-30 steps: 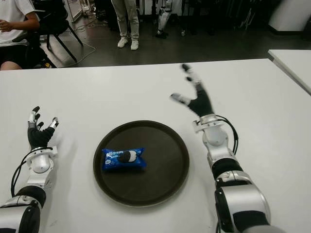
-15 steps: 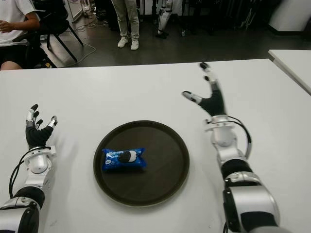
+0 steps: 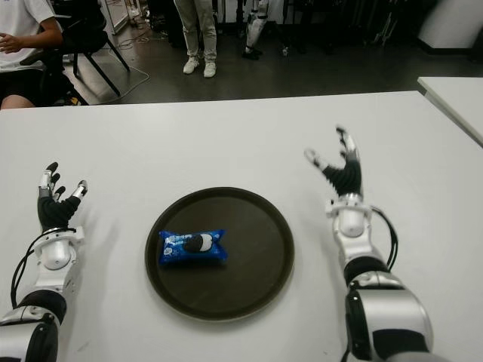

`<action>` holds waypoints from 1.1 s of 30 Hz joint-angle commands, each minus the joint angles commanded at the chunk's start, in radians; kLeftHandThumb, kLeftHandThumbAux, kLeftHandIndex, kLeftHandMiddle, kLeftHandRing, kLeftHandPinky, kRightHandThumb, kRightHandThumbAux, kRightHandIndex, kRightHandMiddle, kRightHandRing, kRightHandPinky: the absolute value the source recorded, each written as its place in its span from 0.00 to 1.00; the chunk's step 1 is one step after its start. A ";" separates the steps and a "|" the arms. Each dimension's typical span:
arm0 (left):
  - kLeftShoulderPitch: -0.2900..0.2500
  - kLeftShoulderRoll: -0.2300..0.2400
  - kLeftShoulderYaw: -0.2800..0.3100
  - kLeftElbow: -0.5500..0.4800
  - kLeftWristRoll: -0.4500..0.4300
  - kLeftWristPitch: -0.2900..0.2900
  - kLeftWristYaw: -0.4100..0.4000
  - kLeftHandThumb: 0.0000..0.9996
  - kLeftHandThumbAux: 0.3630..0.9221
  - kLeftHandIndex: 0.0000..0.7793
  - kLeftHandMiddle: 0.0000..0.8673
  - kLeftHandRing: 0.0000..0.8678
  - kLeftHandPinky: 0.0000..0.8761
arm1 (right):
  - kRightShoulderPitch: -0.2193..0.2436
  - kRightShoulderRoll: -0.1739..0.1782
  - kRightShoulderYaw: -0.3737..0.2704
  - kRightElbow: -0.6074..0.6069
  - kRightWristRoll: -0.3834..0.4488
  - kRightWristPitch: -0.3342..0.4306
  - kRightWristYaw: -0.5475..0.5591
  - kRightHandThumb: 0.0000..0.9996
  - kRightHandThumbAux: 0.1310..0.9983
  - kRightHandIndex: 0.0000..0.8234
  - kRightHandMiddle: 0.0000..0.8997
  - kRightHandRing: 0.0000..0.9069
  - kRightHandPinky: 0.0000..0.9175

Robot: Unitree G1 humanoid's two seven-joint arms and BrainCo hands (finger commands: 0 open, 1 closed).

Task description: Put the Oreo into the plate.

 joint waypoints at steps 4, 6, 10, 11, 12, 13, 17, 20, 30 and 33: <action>0.003 0.004 -0.003 0.001 0.004 -0.003 0.000 0.00 0.79 0.04 0.05 0.03 0.01 | 0.003 0.004 0.009 -0.002 -0.018 -0.008 -0.034 0.00 0.60 0.00 0.00 0.00 0.00; 0.004 0.006 -0.003 0.001 0.003 -0.005 -0.002 0.00 0.79 0.04 0.05 0.03 0.01 | 0.005 0.003 0.016 -0.003 -0.029 -0.009 -0.054 0.00 0.61 0.00 0.00 0.00 0.00; 0.005 0.009 -0.003 0.005 0.003 -0.005 -0.006 0.00 0.75 0.03 0.04 0.02 0.00 | 0.009 0.000 0.033 -0.004 -0.056 -0.006 -0.097 0.00 0.62 0.00 0.00 0.00 0.00; 0.004 0.009 -0.004 0.005 0.003 -0.005 -0.006 0.00 0.75 0.03 0.04 0.02 0.00 | 0.009 -0.001 0.035 -0.004 -0.059 -0.005 -0.101 0.00 0.62 0.00 0.00 0.00 0.00; 0.004 0.009 -0.004 0.006 0.003 -0.005 -0.007 0.00 0.74 0.03 0.03 0.01 0.00 | 0.009 -0.001 0.037 -0.004 -0.061 -0.005 -0.104 0.00 0.62 0.00 0.00 0.00 0.00; 0.004 0.010 -0.003 0.008 0.002 -0.004 -0.009 0.00 0.74 0.03 0.03 0.01 0.00 | 0.010 0.001 0.037 -0.003 -0.061 -0.004 -0.105 0.00 0.62 0.00 0.00 0.00 0.00; 0.004 0.014 -0.004 0.013 0.001 -0.004 -0.015 0.00 0.72 0.03 0.03 0.01 0.00 | 0.017 0.010 0.036 0.000 -0.059 0.005 -0.100 0.00 0.62 0.00 0.00 0.00 0.00; 0.003 0.014 -0.006 0.013 0.003 -0.005 -0.016 0.00 0.73 0.03 0.03 0.01 0.00 | 0.022 0.018 0.029 0.006 -0.049 0.020 -0.081 0.00 0.62 0.00 0.00 0.00 0.00; -0.001 0.010 -0.001 0.018 -0.005 0.000 -0.020 0.00 0.73 0.03 0.02 0.01 0.00 | 0.014 0.025 -0.010 0.019 -0.002 0.058 0.010 0.00 0.65 0.00 0.00 0.00 0.00; -0.002 0.010 0.001 0.022 -0.007 0.000 -0.021 0.00 0.74 0.03 0.03 0.01 0.00 | 0.017 0.026 -0.010 0.017 -0.005 0.049 0.016 0.00 0.66 0.00 0.00 0.00 0.00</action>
